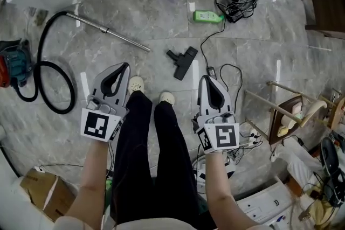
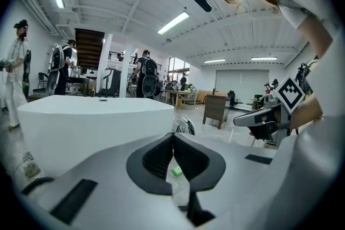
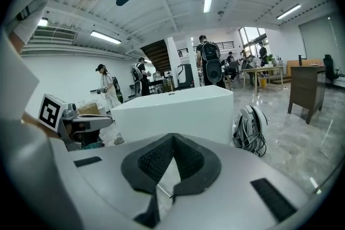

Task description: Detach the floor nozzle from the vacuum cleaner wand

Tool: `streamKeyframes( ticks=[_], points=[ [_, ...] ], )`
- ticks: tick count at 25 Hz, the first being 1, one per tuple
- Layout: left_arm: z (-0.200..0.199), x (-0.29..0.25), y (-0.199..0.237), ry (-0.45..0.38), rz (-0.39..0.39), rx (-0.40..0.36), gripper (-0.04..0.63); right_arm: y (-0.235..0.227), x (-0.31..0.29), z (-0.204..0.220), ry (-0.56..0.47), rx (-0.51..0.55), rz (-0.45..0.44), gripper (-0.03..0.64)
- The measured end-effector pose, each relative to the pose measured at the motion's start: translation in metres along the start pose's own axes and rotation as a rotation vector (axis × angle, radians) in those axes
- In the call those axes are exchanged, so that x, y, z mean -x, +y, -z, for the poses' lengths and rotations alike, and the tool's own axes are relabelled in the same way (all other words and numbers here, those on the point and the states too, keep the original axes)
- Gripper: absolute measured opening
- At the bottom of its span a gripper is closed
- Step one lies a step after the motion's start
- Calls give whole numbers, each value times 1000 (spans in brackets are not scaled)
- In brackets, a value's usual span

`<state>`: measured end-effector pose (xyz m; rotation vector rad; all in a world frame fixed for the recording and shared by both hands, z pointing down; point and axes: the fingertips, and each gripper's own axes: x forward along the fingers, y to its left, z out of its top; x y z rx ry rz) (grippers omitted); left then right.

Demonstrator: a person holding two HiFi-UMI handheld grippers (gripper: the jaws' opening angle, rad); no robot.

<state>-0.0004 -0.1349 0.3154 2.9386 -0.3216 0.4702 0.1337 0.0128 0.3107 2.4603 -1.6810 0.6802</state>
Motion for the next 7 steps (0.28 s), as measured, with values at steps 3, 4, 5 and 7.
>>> streamKeyframes(
  ticks=[3, 4, 5, 7],
  points=[
    [-1, -2, 1, 2, -1, -6, 11, -5, 0, -3, 0, 12, 10, 14],
    [-2, -3, 2, 1, -3, -5, 11, -8, 0, -3, 1, 14, 13, 14],
    [-2, -5, 2, 1, -5, -4, 11, -10, 0, -4, 2, 15, 15, 14],
    [-3, -9, 2, -1, -11, 0, 11, -15, -1, -4, 5, 18, 21, 14]
  ],
)
